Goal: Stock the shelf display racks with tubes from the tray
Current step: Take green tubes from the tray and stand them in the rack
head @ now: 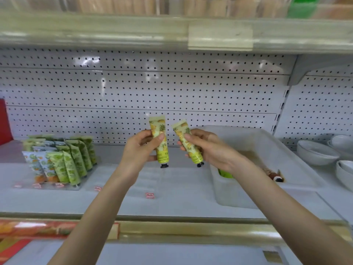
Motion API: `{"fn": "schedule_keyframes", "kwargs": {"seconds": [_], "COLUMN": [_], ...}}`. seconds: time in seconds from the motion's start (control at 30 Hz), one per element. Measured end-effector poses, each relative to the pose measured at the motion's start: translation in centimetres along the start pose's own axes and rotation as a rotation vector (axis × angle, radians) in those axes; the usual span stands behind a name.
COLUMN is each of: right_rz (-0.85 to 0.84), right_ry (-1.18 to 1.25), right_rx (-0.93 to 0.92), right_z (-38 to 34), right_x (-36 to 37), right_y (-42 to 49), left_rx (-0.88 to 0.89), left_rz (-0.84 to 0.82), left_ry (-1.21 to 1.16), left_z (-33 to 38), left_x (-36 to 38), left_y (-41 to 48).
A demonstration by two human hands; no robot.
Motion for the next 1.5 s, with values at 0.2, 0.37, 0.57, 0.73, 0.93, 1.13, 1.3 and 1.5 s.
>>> {"fn": "schedule_keyframes", "kwargs": {"seconds": [0.2, 0.37, 0.57, 0.73, 0.93, 1.13, 1.3, 1.5], "right_rz": [0.043, 0.167, 0.227, 0.265, 0.264, 0.184, 0.118, 0.087], "right_ry": [-0.097, -0.212, -0.163, -0.177, -0.204, -0.185, -0.165, -0.183], "right_rx": [-0.059, -0.113, -0.112, -0.131, -0.137, -0.124, -0.12, -0.126], "right_z": [-0.3, -0.4, 0.7, 1.0, 0.7, 0.4, 0.6, 1.0], "right_x": [5.4, 9.1, 13.1, 14.9, 15.7, 17.4, 19.4, 21.4], "right_y": [1.7, 3.1, 3.6, 3.0, 3.1, 3.5, 4.1, 4.8], "left_rx": [-0.045, -0.04, -0.035, -0.003, 0.025, 0.018, 0.021, 0.095], "left_rz": [-0.062, -0.131, -0.213, -0.244, -0.17, -0.092, -0.01, 0.08], "left_ry": [0.027, 0.029, 0.061, 0.069, 0.03, 0.064, 0.093, 0.096], "left_z": [0.0, 0.1, -0.3, 0.3, 1.2, 2.0, 1.9, 3.1], "left_x": [-5.3, -9.4, -13.3, -15.0, -17.4, -19.6, -22.4, -26.7], "left_y": [1.1, 1.3, 1.5, 0.8, 0.1, -1.1, -2.1, -2.4]}}
Point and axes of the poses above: each hand's wrist, its own y-axis towards the middle knuckle, its own x-axis out of the palm, z = x × y, the point moved 10 cm from there along y, towards the middle knuckle, and after that the axes turned 4 degrees about x, right-handed, at the moved point
